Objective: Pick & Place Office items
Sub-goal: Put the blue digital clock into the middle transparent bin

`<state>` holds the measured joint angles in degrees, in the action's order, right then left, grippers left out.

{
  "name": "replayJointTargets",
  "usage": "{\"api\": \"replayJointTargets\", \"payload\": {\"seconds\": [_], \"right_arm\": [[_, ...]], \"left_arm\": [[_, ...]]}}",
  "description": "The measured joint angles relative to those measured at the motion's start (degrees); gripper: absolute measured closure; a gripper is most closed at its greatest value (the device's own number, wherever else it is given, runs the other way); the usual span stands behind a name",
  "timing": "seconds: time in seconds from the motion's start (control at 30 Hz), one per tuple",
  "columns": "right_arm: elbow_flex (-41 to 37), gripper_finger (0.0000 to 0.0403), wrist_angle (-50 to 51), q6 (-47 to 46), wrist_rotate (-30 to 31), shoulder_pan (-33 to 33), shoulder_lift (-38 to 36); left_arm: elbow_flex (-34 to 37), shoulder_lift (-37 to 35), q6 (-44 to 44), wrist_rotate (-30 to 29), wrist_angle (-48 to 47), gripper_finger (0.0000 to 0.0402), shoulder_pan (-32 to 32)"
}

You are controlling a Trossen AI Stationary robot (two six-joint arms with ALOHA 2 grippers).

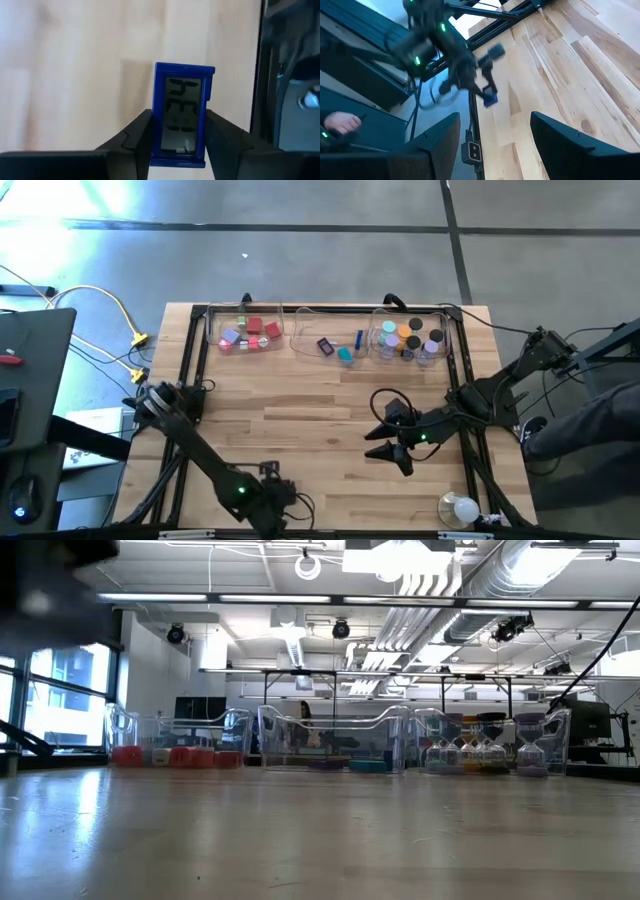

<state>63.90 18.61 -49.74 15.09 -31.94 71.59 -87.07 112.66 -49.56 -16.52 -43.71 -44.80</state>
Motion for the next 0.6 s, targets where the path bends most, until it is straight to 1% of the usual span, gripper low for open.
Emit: {"api": "replayJointTargets", "payload": {"seconds": [0.17,0.27,0.33,0.43,0.6], "right_arm": [[0.0,0.0171,-0.35,1.61,-0.11,-0.5,-0.02],[0.0,0.0171,-2.39,3.87,-0.52,-0.49,-1.1],[0.0,0.0171,-3.67,7.52,-0.54,-0.45,-2.74],[0.0,0.0171,-4.46,14.71,-0.92,0.72,-5.9],[0.0,0.0171,-4.28,24.4,0.02,3.41,-11.44]], "left_arm": [[-0.03,-7.54,-1.67,-8.7,-5.35,0.0263,1.7],[-0.09,-12.48,-3.2,-11.22,-9.12,0.0263,6.06],[-0.09,-15.62,-2.76,-11.31,-9.4,0.0262,9.58],[-0.13,-19.54,1.23,-11.11,-9.28,0.0262,15.56],[-0.88,-23.3,6.55,-10.87,-9.22,0.0261,26.53]]}}
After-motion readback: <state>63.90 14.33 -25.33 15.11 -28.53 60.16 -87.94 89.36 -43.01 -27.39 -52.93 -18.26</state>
